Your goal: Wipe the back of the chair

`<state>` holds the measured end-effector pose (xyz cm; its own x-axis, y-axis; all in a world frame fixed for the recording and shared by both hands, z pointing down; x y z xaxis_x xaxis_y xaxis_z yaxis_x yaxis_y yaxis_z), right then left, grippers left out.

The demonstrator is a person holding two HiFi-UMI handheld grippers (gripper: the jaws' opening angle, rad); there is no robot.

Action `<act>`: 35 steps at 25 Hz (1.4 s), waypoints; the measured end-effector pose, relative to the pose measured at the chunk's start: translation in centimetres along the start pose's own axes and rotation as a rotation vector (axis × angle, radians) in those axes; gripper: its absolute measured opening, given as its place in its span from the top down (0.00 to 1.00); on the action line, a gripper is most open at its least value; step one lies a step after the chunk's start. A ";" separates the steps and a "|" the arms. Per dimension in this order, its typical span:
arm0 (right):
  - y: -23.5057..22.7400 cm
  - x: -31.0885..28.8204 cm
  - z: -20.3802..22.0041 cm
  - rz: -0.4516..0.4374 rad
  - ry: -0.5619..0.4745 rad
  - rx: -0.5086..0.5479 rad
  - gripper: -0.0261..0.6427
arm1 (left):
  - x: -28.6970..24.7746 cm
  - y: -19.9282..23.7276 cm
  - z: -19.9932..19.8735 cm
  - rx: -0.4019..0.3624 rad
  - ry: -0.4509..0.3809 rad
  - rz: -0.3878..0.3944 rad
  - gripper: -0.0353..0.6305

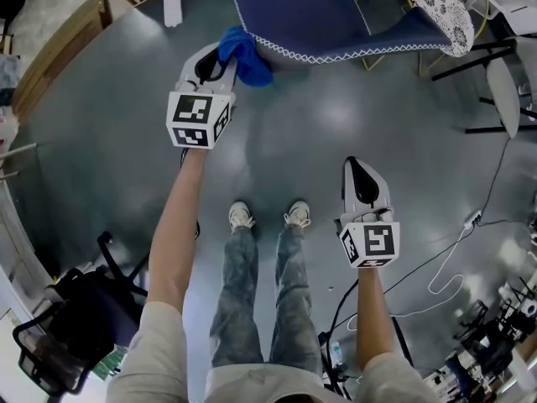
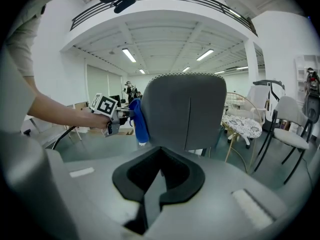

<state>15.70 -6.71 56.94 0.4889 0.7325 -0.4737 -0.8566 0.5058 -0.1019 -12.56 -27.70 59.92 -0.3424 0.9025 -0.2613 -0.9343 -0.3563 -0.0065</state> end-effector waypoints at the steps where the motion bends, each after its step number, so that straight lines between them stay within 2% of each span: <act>1: 0.1 -0.2 0.1 -0.003 0.001 -0.003 0.96 | -0.1 -0.1 0.5 0.006 0.006 0.002 0.84; 9: 0.2 -3.1 -0.7 -0.014 -0.033 -0.014 0.96 | -1.2 -0.3 2.9 0.035 0.032 0.012 0.84; 24: -0.5 -11.4 -3.5 -0.022 -0.064 0.033 0.96 | -3.5 -0.7 8.0 0.066 0.148 0.045 0.84; 28: -0.6 -12.5 -3.4 -0.024 -0.057 0.033 0.96 | -4.1 -1.1 9.9 0.054 0.207 0.057 0.84; 35: -0.4 -13.1 -3.1 -0.025 -0.048 0.046 0.96 | -2.8 -2.2 11.8 0.063 0.252 0.084 0.84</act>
<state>9.18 -17.92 60.50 0.5182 0.7399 -0.4290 -0.8361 0.5439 -0.0720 -10.68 -26.58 72.09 -0.3910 0.7790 -0.4901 -0.9107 -0.4045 0.0836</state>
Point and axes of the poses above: the fingertips, and each gripper's own axes: x backward along the fingers, y to its left, z out of its underside, the point moved 7 cm from there along x, backward along the fingers, and after that the axes turned 9 degrees about -z, right-handed, at the moved point
